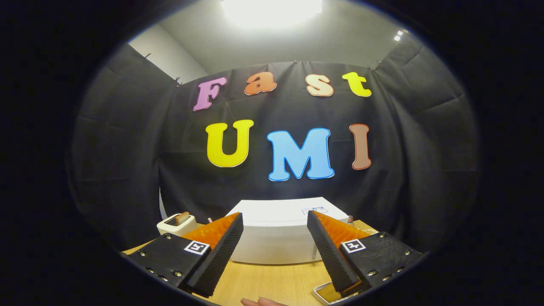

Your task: Open the microwave, put the food inside, and close the microwave door.

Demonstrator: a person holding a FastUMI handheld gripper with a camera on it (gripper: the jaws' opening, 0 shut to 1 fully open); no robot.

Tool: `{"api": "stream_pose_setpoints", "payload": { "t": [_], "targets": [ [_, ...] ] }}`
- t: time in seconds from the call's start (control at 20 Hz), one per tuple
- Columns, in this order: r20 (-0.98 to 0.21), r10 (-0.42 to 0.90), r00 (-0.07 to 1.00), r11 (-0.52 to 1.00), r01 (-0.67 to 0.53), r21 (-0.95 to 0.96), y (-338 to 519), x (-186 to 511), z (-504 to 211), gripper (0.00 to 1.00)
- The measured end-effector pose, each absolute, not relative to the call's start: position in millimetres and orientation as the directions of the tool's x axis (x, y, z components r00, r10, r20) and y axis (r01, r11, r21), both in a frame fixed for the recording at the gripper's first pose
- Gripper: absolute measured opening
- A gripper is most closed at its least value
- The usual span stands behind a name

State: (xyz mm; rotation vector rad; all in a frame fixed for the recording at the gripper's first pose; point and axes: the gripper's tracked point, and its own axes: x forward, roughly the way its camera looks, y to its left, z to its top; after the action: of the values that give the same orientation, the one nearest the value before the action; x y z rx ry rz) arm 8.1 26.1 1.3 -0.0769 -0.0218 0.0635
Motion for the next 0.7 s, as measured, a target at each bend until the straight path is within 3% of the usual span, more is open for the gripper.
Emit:
{"api": "stream_pose_setpoints", "payload": {
  "t": [0.7],
  "targets": [
    [0.029, 0.09, 0.996, 0.994, -0.088, -0.061, 11, 38, -21, 0.97]
  ]
}}
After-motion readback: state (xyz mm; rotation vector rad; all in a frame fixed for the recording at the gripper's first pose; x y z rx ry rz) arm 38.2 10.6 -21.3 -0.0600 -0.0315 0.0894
